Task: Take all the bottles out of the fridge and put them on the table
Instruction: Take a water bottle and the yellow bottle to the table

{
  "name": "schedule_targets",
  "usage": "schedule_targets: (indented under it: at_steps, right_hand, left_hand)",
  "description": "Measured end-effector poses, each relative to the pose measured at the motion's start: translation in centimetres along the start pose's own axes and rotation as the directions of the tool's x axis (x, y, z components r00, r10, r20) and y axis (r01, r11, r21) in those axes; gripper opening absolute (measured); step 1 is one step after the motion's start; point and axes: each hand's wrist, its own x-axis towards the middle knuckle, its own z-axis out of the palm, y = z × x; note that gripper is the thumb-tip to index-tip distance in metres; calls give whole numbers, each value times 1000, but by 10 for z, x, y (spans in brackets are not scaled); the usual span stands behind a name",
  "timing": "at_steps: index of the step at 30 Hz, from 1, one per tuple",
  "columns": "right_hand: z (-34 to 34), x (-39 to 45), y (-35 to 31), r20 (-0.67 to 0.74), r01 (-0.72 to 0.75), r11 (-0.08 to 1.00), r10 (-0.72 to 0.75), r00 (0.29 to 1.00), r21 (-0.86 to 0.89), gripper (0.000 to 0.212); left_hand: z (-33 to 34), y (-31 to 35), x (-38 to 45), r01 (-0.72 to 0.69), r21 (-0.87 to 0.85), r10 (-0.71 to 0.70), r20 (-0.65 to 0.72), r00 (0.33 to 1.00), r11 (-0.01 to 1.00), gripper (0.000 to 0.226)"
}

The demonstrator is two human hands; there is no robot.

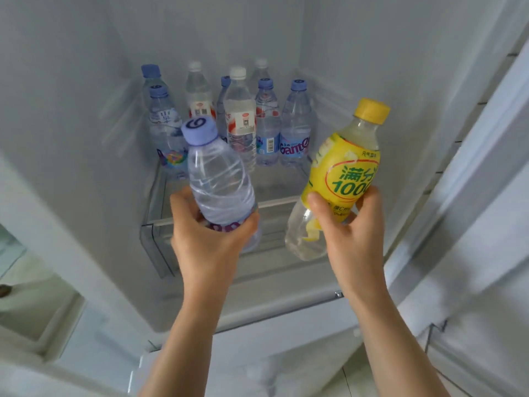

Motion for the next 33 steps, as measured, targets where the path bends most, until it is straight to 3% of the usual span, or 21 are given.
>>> schedule_targets:
  at_steps: [7, 14, 18, 23, 27, 33]
  right_hand:
    - [-29, -99, -14, -8, -117, 989, 117, 993, -93, 44]
    - [-56, -230, -20, -68, -288, 952, 282, 957, -100, 40]
    - [-81, -302, -24, -139, -418, 894, 399, 907, -164, 51]
    - [-127, -379, -30, -298, -609, 760, 541, 786, -226, 62]
    - [-175, -433, -38, -432, -713, 680, 599, 674, -171, 66]
    - [-249, -498, -52, -549, -780, 618, 620, 561, -99, 68]
  left_hand:
    - [-54, -19, -66, 62, -45, -51, 213, 976, 997, 66]
    - [-129, -45, -149, 72, 54, -89, 466, 880, 996, 66]
    - [-160, -59, -202, 143, 136, -196, 605, 772, 980, 70]
    - [-179, -69, -261, 135, 253, -280, 728, 626, 958, 73]
    - [-178, -65, -315, 92, 276, -285, 826, 486, 957, 76]
    - [-152, -45, -399, 9, 241, -232, 924, 303, 971, 74]
